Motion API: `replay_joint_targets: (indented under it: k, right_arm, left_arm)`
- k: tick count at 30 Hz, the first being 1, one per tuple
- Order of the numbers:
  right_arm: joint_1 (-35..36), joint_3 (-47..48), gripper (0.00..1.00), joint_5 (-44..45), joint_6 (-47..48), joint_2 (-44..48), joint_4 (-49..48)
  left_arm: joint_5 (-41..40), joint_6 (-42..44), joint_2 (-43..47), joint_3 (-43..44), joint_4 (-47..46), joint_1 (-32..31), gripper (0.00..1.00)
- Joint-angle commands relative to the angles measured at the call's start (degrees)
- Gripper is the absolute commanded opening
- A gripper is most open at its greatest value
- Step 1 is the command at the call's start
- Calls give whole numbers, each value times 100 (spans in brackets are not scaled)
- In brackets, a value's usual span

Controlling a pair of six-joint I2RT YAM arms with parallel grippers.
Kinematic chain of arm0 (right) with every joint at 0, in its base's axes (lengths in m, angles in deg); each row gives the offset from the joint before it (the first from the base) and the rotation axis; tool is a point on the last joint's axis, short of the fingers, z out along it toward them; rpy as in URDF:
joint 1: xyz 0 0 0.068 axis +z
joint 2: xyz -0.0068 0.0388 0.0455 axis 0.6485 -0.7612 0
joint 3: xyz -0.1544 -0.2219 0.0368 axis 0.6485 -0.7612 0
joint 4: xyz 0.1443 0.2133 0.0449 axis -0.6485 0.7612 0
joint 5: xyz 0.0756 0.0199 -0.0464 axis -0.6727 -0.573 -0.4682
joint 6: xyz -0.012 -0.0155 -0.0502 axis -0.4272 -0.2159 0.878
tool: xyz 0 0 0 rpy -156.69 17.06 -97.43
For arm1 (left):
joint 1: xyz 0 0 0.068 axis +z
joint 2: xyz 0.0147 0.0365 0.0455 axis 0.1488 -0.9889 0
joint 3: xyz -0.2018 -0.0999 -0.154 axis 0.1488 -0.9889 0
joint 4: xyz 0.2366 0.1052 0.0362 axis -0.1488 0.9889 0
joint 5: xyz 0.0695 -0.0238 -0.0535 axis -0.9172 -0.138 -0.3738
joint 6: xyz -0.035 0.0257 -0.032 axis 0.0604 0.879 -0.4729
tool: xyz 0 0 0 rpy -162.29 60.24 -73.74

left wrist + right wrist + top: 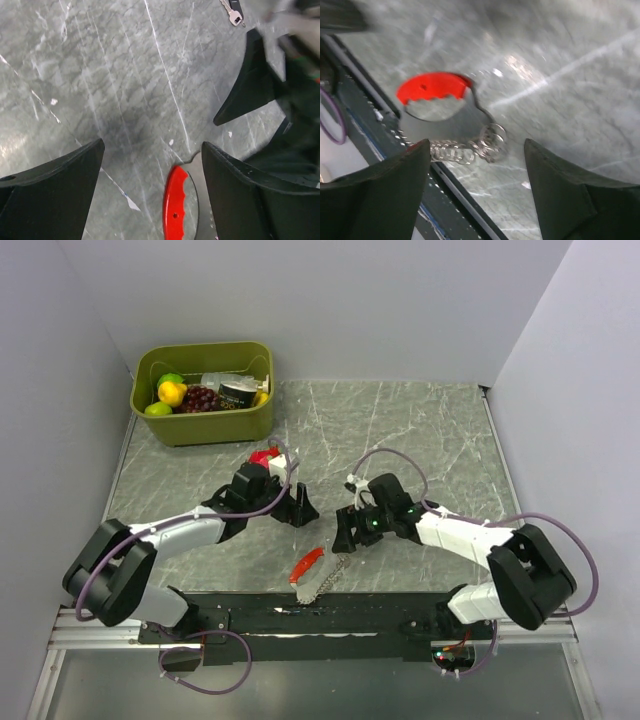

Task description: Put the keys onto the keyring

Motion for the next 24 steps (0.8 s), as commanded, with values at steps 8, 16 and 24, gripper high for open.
replay_joint_targets:
  k: [8, 16, 24]
  right_arm:
    - [173, -37, 62, 6, -418, -891, -266]
    - [287, -2, 46, -197, -558, -1366, -521]
    - [279, 138, 8, -30, -558, -1472, -355]
  left_arm:
    - [-306, -92, 424, 82, 22, -9, 84]
    - [-429, -74, 521, 118, 22, -9, 84]
    - [-535, -47, 626, 65, 49, -9, 84]
